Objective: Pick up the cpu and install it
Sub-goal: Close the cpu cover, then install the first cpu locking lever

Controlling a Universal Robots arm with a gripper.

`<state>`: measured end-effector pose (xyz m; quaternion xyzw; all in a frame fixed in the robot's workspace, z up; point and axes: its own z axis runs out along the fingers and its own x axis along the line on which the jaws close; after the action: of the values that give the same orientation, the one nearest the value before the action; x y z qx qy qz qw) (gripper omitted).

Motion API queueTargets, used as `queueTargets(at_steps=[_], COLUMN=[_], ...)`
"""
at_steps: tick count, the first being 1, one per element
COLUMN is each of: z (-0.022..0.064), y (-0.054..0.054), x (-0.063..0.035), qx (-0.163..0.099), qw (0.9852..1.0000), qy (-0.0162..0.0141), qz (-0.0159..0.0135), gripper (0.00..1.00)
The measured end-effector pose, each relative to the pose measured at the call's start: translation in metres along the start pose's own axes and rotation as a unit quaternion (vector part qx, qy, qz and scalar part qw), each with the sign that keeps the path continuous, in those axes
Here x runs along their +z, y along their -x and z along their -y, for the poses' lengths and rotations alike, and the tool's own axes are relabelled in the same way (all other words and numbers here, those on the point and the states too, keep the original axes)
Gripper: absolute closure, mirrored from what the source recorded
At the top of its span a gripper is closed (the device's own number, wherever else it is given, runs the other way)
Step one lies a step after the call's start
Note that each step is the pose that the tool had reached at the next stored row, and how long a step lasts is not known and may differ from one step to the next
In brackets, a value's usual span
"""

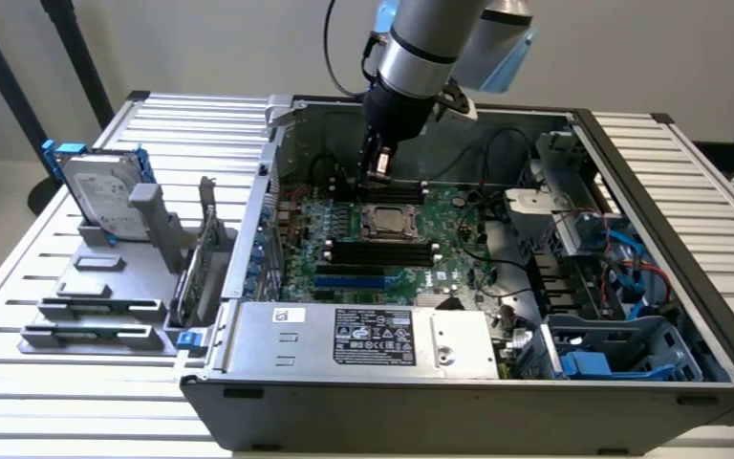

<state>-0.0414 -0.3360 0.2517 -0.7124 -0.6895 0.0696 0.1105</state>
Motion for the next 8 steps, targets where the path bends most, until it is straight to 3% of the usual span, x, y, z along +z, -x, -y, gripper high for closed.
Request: queueTargets(at_steps=[8], z=[0.0], y=[0.0], x=[0.0], qx=[0.0], qw=[1.0], qy=[0.0], qz=[0.0], gripper=[0.89])
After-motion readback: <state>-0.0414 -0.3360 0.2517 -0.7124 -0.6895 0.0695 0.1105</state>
